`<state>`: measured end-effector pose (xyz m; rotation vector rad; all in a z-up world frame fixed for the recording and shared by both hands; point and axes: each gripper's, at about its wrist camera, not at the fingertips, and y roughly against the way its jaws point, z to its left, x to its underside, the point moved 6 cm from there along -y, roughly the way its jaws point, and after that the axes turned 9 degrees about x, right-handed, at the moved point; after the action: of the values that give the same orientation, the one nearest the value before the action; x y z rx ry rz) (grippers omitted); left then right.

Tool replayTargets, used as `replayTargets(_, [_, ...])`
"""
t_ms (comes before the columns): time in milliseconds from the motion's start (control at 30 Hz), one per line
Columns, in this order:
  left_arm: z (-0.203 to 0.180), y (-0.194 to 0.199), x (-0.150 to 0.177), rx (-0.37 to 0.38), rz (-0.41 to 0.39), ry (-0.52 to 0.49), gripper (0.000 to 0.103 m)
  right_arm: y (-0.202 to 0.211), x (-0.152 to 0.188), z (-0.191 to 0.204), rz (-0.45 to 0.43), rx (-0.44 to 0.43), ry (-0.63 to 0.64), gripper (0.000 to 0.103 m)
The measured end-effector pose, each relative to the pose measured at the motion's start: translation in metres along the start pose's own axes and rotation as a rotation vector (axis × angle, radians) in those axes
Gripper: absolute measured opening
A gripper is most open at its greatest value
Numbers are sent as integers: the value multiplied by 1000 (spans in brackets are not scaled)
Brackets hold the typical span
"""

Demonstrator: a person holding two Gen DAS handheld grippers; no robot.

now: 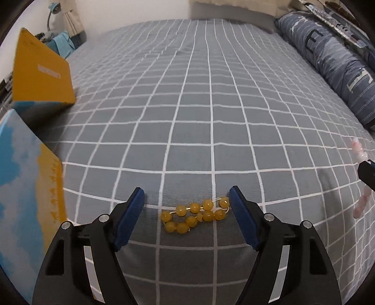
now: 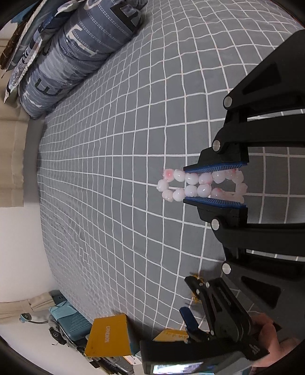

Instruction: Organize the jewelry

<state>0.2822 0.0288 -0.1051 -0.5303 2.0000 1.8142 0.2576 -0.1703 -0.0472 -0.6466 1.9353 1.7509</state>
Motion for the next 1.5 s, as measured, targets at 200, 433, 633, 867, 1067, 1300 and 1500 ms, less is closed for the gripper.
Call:
replayTargets(200, [2, -8, 5, 28, 26, 27, 48, -4, 0, 0, 3, -6, -3, 19])
replayTargets(433, [4, -4, 7, 45, 45, 41, 9, -4, -1, 0, 1, -6, -5, 19])
replayTargets(633, [0, 13, 3, 42, 5, 25, 9, -4, -2, -2, 0, -5, -9, 19])
replayTargets(867, [4, 40, -8, 42, -54, 33, 9, 2, -2, -3, -14, -6, -16, 19])
replayTargets(1067, [5, 66, -12, 49, -94, 35, 9, 15, -4, -2, -33, -8, -13, 19])
replayTargets(1300, [4, 105, -12, 58, -146, 25, 9, 39, -7, 1, -68, -10, -7, 19])
replayTargets(1500, [8, 134, -10, 60, -181, 24, 9, 60, -9, 4, -95, -12, 1, 19])
